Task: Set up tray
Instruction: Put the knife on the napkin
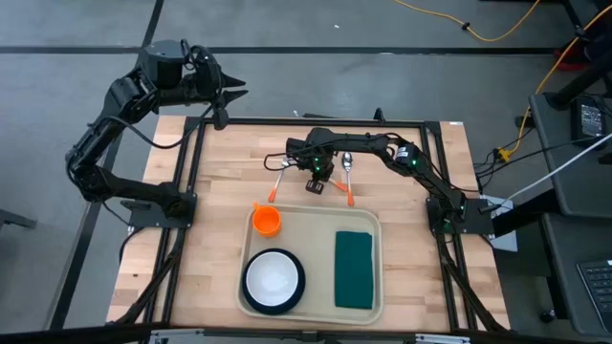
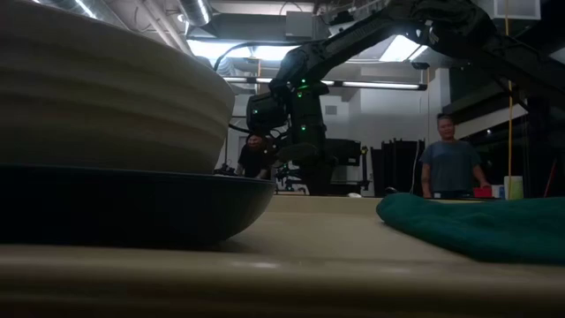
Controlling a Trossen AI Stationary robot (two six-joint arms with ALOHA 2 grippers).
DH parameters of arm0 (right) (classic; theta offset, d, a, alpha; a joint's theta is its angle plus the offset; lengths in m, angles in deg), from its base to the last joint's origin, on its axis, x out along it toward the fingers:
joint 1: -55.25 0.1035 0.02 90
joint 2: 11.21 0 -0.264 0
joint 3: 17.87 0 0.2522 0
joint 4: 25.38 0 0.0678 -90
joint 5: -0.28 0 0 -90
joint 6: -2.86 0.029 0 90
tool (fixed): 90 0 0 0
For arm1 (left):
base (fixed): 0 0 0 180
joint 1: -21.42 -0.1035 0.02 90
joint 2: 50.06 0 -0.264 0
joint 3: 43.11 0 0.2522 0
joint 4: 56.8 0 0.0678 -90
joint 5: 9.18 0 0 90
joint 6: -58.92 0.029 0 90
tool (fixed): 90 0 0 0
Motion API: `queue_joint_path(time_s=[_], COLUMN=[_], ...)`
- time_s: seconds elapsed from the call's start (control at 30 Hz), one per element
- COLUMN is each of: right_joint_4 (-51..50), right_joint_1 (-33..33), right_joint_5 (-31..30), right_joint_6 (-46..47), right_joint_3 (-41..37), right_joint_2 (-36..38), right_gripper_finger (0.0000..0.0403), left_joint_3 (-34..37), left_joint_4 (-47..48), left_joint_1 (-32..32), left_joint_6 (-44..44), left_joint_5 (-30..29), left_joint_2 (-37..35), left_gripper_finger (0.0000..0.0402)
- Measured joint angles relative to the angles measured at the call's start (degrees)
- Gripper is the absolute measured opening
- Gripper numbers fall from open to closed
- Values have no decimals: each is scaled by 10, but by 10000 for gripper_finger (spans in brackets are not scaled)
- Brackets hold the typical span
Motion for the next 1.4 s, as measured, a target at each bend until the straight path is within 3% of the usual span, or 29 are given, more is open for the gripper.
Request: queue_joint_path(time_s=[0.3,0.7,0.8,0.93,1.07,1.17,1.4], right_joint_4=[3,-13,-29,-49,-46,5,315], right_joint_1=[-1,1,6,18,31,36,34], right_joint_5=[-22,-76,-99,-127,-131,-130,-49], right_joint_6=[-2,14,33,50,86,130,209], right_joint_3=[17,54,54,43,-42,-164,-478], right_joint_2=[8,121,140,163,209,277,487], right_gripper_finger=[10,10,10,10,12,24,70], left_joint_3=[0,0,0,0,1,-1,0], left_joint_4=[34,24,48,88,102,104,107], left_joint_1=[0,0,0,0,4,-3,-31], left_joint_6=[20,44,53,93,102,132,145], left_joint_5=[-2,0,20,102,135,128,131], left_joint_2=[26,49,72,116,167,194,285], left_gripper_finger=[88,88,88,95,118,138,176])
